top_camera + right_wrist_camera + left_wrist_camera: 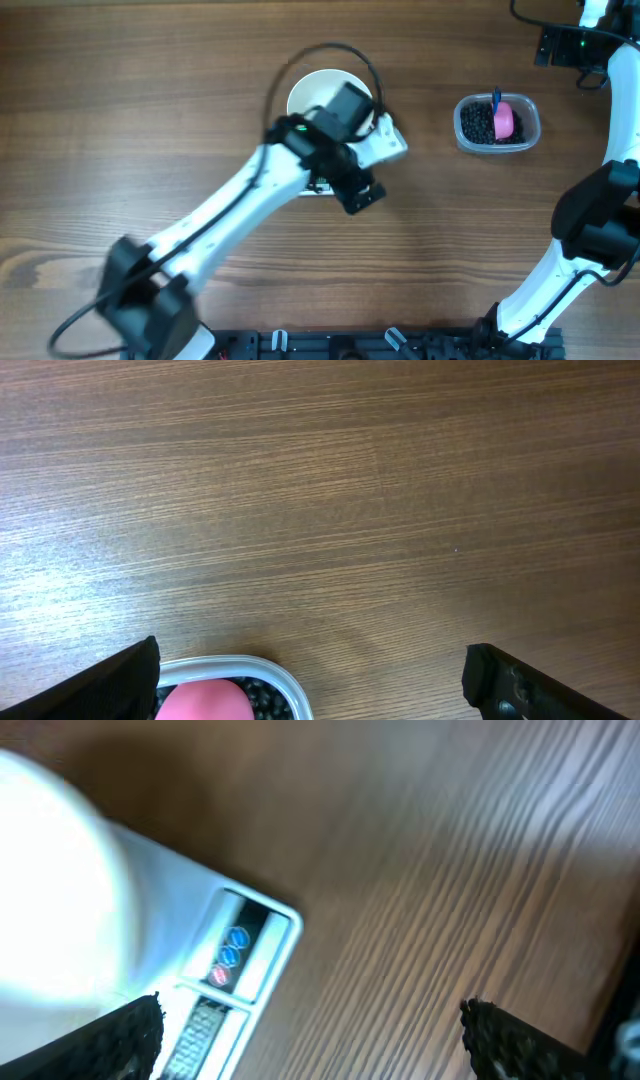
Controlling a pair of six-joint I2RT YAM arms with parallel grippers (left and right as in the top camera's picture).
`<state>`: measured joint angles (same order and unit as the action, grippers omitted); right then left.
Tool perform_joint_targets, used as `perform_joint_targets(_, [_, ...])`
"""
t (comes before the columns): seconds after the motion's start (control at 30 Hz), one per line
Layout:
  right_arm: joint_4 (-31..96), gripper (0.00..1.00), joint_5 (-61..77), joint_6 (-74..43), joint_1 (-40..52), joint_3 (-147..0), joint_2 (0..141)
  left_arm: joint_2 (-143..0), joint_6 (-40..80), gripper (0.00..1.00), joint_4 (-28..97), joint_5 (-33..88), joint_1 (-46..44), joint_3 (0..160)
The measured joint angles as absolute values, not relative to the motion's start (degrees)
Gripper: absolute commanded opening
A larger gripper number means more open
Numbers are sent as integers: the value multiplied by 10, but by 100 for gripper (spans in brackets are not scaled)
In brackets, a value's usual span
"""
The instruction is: Scoop item into bowl and weigh 150g on scale
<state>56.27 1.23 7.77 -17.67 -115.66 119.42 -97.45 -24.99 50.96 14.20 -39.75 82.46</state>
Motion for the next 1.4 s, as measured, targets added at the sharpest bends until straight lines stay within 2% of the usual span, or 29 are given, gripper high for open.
perform_joint_targets(0.2, [563, 100, 12, 78, -177, -1157, 1194, -912, -131, 100, 557, 147, -289, 825])
perform_joint_targets(0.33, [562, 100, 12, 78, -177, -1157, 1194, -912, -128, 100, 603, 144, -209, 825])
perform_joint_targets(0.57, [562, 100, 12, 78, -177, -1157, 1194, -912, -132, 100, 602, 140, -101, 825])
perform_joint_targets(0.7, [562, 100, 12, 78, -177, -1157, 1194, -912, -132, 100, 602, 138, -78, 825])
perform_joint_targets(1.4, [562, 100, 12, 78, -177, -1157, 1194, -912, -132, 100, 602, 138, -77, 825])
